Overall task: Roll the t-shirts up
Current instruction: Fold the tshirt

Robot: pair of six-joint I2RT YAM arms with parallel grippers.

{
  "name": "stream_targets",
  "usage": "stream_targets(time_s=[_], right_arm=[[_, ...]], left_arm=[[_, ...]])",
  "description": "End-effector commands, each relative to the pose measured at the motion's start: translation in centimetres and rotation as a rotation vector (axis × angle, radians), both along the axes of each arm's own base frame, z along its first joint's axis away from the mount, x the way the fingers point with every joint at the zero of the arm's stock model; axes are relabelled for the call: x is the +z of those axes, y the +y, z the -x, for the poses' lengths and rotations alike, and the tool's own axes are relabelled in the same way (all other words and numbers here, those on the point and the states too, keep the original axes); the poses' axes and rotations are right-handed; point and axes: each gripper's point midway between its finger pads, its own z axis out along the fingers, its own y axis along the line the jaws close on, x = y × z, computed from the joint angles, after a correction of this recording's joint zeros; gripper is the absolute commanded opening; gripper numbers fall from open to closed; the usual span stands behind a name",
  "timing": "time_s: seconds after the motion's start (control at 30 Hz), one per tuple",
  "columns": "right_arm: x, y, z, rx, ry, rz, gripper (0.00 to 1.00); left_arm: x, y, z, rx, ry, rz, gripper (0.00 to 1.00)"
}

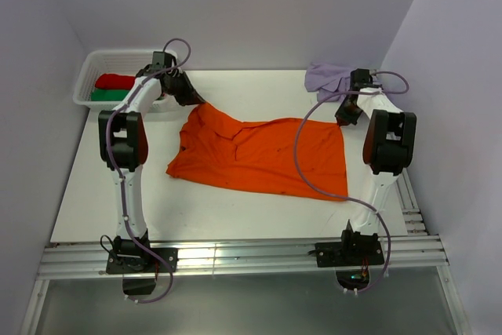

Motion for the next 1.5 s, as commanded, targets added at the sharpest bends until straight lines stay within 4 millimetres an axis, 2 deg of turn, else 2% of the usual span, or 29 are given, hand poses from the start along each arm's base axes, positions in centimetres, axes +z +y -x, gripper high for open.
stream_targets(time_s=[0.0, 0.3, 0.53, 0.6, 0.63, 0.67, 0.73, 0.8, 0.83, 0.9, 1.07, 1.23, 1.47], right_arm=[[3.8, -0.9, -1.3, -0.038, -0.123, -0.016, 0.0], [5.4, -1.3, -0.6, -0.037, -0.153, -0.045, 0.0], [5.7, -1.0, 0.0, -0.035, -0.149, -0.065, 0.0], [5.9, -0.9, 0.1, -0.032, -0.151, -0.071, 0.0], [5.8, -0.8, 0.2, -0.032, -0.15, -0.075, 0.0], [5.9, -0.8, 0.3, -0.033, -0.152, -0.076, 0.0], [6.0, -0.7, 0.6, -0.032, -0.154, -0.079, 0.0], [6.3, -0.5, 1.1, -0.032, -0.157, -0.079, 0.0], [6.5, -0.4, 1.2, -0.03, -0.162, -0.082, 0.0], [6.9, -0.3, 1.6, -0.029, -0.17, -0.081, 0.0], [7.6, -0.1, 2.4, -0.022, -0.184, -0.084, 0.0], [7.6, 0.3, 3.9, -0.025, -0.174, -0.087, 0.0], [7.5, 0.5, 6.5, -0.041, -0.15, -0.08, 0.0]], left_arm=[[7.2, -0.5, -1.6, 0.016, -0.152, 0.076, 0.0], [10.0, 0.0, -1.1, 0.058, -0.182, 0.149, 0.0], [12.6, 0.1, 0.7, 0.068, -0.205, 0.181, 0.0], [12.0, 0.2, 1.5, 0.073, -0.18, 0.177, 0.0], [12.6, 0.3, 1.9, 0.076, -0.188, 0.174, 0.0], [11.8, 0.3, 2.5, 0.077, -0.167, 0.171, 0.0], [12.4, 0.3, 3.3, 0.079, -0.17, 0.174, 0.0], [11.7, 0.5, 4.2, 0.086, -0.148, 0.17, 0.0], [12.4, 0.5, 4.6, 0.088, -0.163, 0.174, 0.01], [12.1, 0.6, 5.4, 0.094, -0.153, 0.172, 0.0], [13.4, 0.7, 6.9, 0.096, -0.165, 0.172, 0.0], [14.2, 1.0, 8.6, 0.105, -0.162, 0.168, 0.01], [13.9, 1.3, 11.4, 0.123, -0.118, 0.163, 0.0]])
